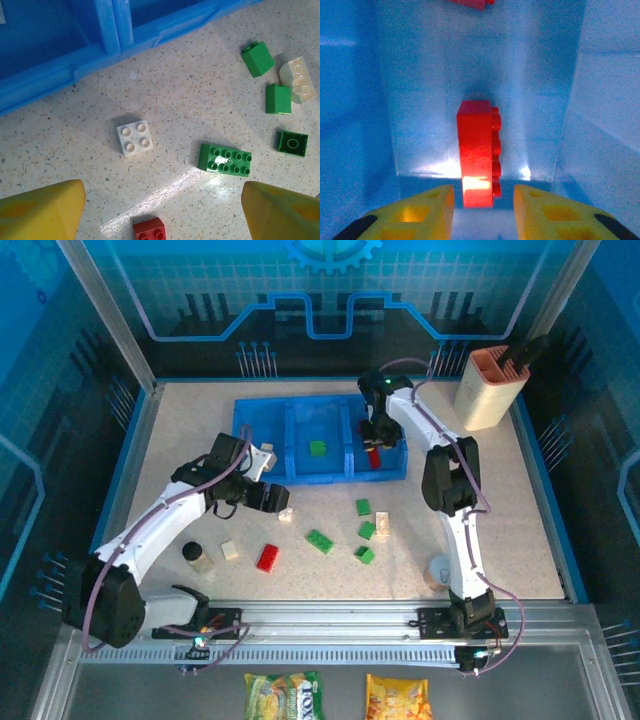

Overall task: Sort the legos into containers by color
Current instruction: Place the lego in the container, then pick up the lego from the middle-left of the table.

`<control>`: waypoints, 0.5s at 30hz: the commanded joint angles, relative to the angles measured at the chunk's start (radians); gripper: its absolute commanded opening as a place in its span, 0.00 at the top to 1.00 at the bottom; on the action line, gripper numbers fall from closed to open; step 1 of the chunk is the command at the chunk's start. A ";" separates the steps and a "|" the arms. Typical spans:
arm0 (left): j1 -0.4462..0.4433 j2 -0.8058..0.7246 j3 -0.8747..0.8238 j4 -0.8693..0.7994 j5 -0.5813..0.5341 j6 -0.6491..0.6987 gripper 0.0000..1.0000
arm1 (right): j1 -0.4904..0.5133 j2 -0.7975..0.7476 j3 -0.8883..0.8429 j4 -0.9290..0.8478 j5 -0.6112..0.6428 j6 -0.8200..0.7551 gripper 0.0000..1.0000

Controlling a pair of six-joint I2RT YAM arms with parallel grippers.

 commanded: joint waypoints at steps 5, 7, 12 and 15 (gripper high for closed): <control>0.005 0.050 0.076 -0.105 -0.028 -0.035 0.18 | 0.021 -0.164 -0.120 0.004 0.006 0.025 0.62; -0.005 0.066 0.087 -0.123 -0.033 -0.048 0.19 | 0.024 -0.206 -0.165 0.023 -0.001 0.032 0.62; -0.081 0.118 0.139 -0.191 -0.087 -0.072 0.20 | 0.026 -0.323 -0.304 0.080 -0.019 0.057 0.62; -0.158 0.154 0.172 -0.218 -0.133 -0.097 0.20 | 0.024 -0.395 -0.392 0.111 -0.018 0.069 0.62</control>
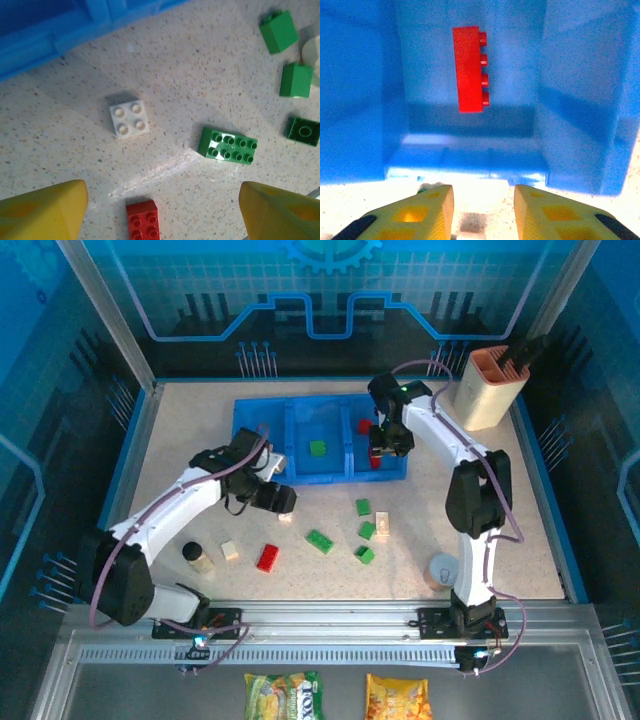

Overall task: Sort the legos into containers by color
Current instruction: Pick up the lego from the middle-left of the table.

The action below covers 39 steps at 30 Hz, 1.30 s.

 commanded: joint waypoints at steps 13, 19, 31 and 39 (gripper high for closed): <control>-0.323 0.201 0.139 -0.073 -0.158 -0.112 0.20 | -0.074 -0.303 -0.277 0.095 -0.042 0.039 0.62; -0.399 0.278 0.168 -0.064 -0.233 -0.115 0.17 | -0.098 -0.354 -0.314 0.093 -0.043 0.033 0.62; -0.489 0.414 0.218 -0.055 -0.300 -0.110 0.10 | -0.112 -0.392 -0.336 0.078 -0.043 0.029 0.62; -0.504 0.480 0.220 -0.027 -0.319 -0.115 0.05 | -0.113 -0.393 -0.329 0.067 -0.039 0.025 0.62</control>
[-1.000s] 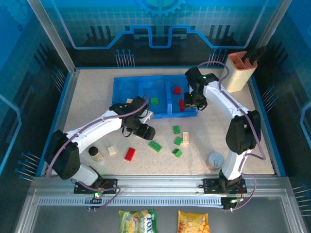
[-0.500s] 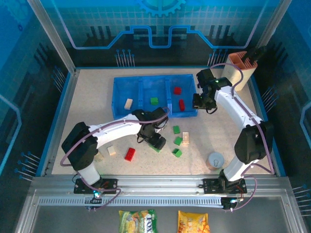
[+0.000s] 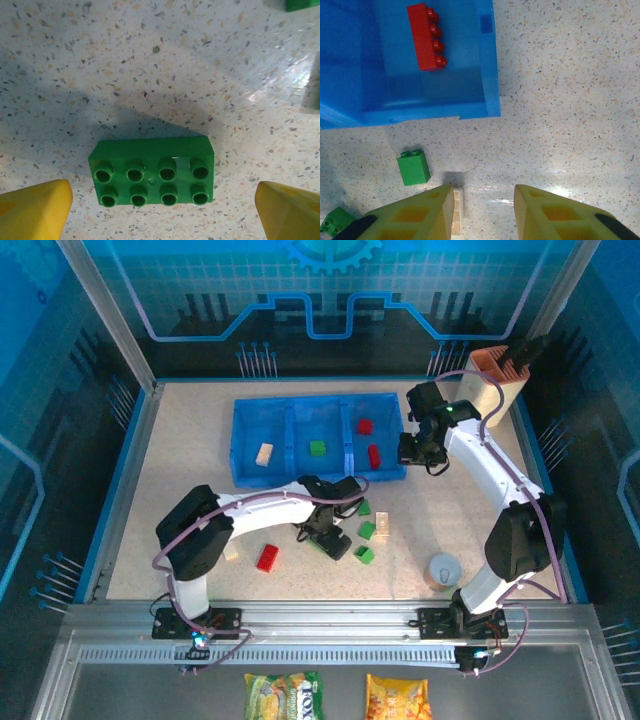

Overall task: Sort the legos into containers by color
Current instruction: Pick up the lego from the middle-left of the table.

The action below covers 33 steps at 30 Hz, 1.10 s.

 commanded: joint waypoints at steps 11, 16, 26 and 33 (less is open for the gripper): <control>-0.012 0.057 0.006 0.029 -0.040 -0.015 0.12 | -0.015 -0.019 0.005 -0.031 -0.010 -0.004 0.62; -0.012 0.067 0.002 0.030 -0.045 -0.010 0.17 | -0.016 -0.021 0.010 -0.035 -0.008 -0.003 0.62; -0.012 0.084 -0.003 0.033 -0.044 -0.011 0.21 | -0.016 -0.031 0.008 -0.044 -0.004 -0.002 0.62; -0.012 0.077 -0.010 0.039 -0.043 -0.012 0.30 | -0.016 -0.036 0.001 -0.045 -0.001 0.000 0.63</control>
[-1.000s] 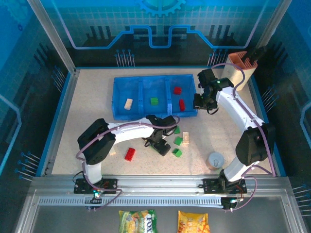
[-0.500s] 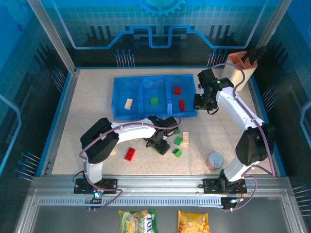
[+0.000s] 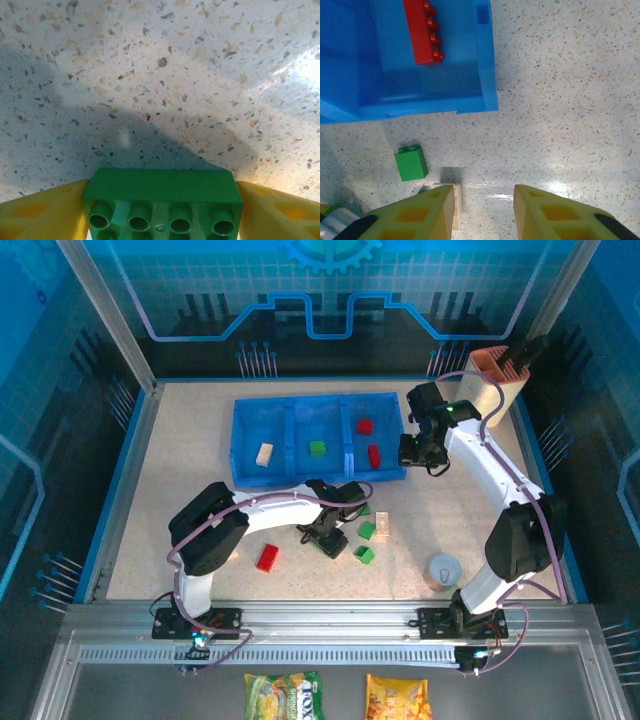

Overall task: Sort the legos into containers by color
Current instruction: Pick up the lego from the middle-left of the table, then place the lego in the container.

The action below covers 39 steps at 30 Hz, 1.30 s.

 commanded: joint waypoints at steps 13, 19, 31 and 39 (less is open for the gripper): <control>-0.003 -0.052 0.011 -0.005 -0.033 -0.044 0.38 | -0.014 -0.046 -0.005 -0.032 0.006 0.003 0.63; 0.036 -0.101 0.049 -0.007 -0.081 -0.156 0.42 | -0.013 -0.056 -0.016 -0.032 0.005 0.006 0.63; 0.139 -0.082 0.241 -0.048 -0.152 -0.298 0.44 | -0.011 -0.077 -0.040 -0.024 0.000 0.014 0.63; 0.204 0.035 0.445 -0.115 -0.220 -0.367 0.48 | -0.004 -0.080 -0.050 -0.018 -0.008 0.016 0.63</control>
